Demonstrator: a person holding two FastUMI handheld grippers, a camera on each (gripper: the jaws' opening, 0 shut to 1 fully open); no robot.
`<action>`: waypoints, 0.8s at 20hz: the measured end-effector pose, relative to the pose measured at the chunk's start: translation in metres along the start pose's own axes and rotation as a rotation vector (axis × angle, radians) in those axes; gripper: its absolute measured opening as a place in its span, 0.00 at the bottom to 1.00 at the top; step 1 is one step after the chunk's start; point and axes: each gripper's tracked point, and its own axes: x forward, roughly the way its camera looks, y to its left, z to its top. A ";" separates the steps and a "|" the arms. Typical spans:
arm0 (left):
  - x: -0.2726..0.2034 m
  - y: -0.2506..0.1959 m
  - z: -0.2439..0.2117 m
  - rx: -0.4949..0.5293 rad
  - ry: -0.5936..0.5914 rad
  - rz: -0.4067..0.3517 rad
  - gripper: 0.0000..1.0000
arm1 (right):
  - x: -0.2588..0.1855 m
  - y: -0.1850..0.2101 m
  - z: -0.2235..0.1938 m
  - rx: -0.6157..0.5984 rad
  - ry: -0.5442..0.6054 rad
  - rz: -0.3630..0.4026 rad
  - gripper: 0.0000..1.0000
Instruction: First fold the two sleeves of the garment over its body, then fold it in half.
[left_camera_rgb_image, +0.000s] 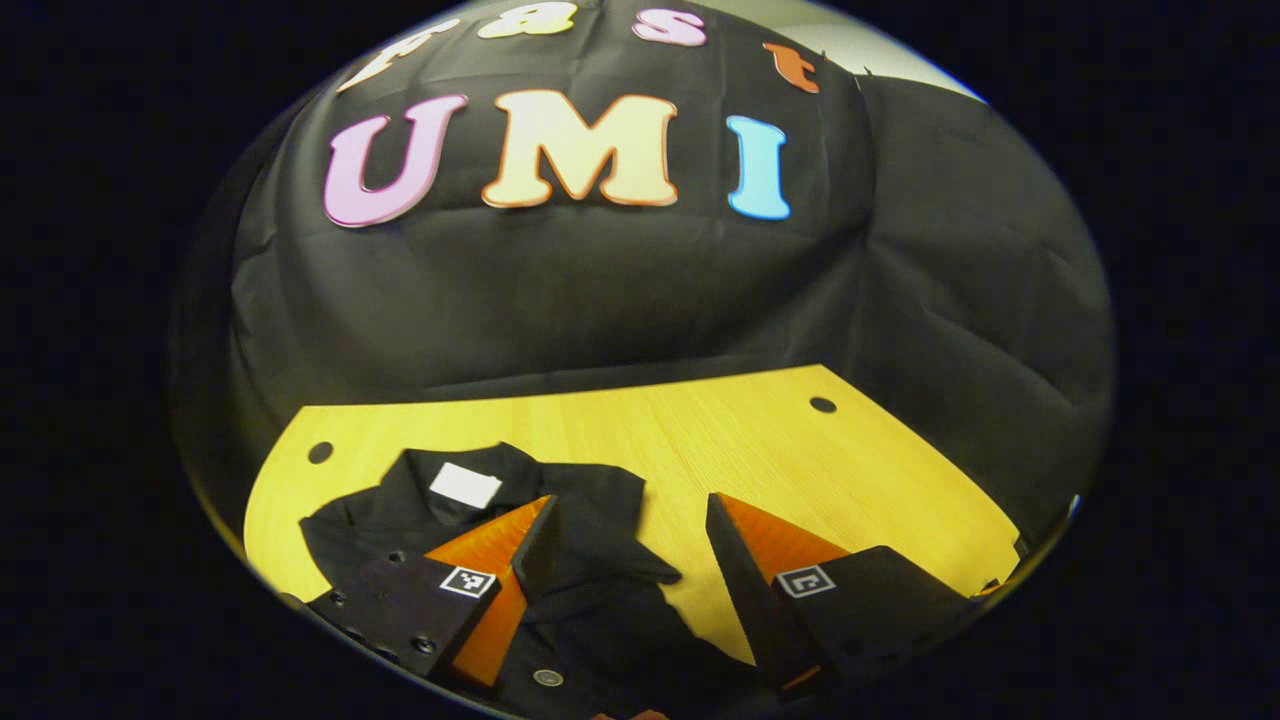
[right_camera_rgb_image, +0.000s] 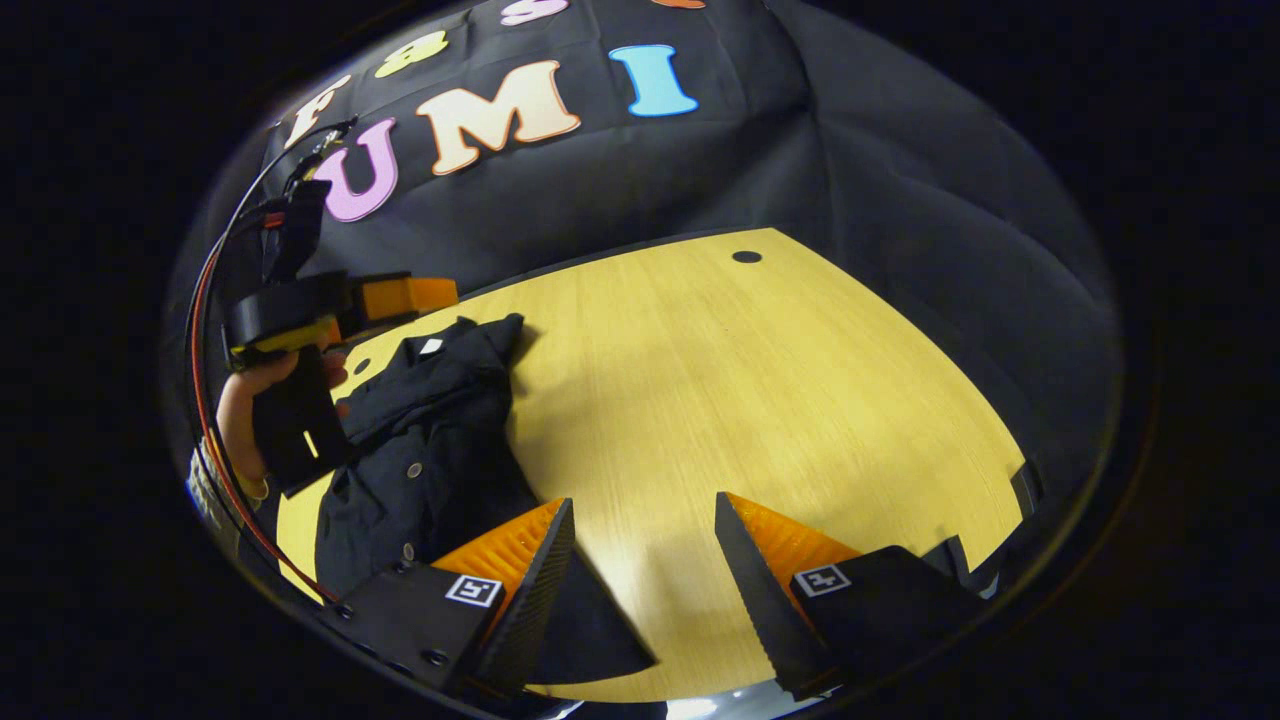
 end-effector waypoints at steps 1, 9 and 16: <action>-0.012 0.013 0.009 -0.007 -0.029 0.018 0.86 | -0.003 0.005 -0.004 -0.016 0.000 0.012 0.84; -0.131 0.137 -0.025 -0.020 -0.093 0.223 0.86 | -0.025 0.032 -0.043 -0.118 0.008 0.081 0.90; -0.245 0.204 -0.149 -0.110 0.059 0.366 0.86 | -0.026 0.045 -0.073 -0.198 0.027 0.122 0.90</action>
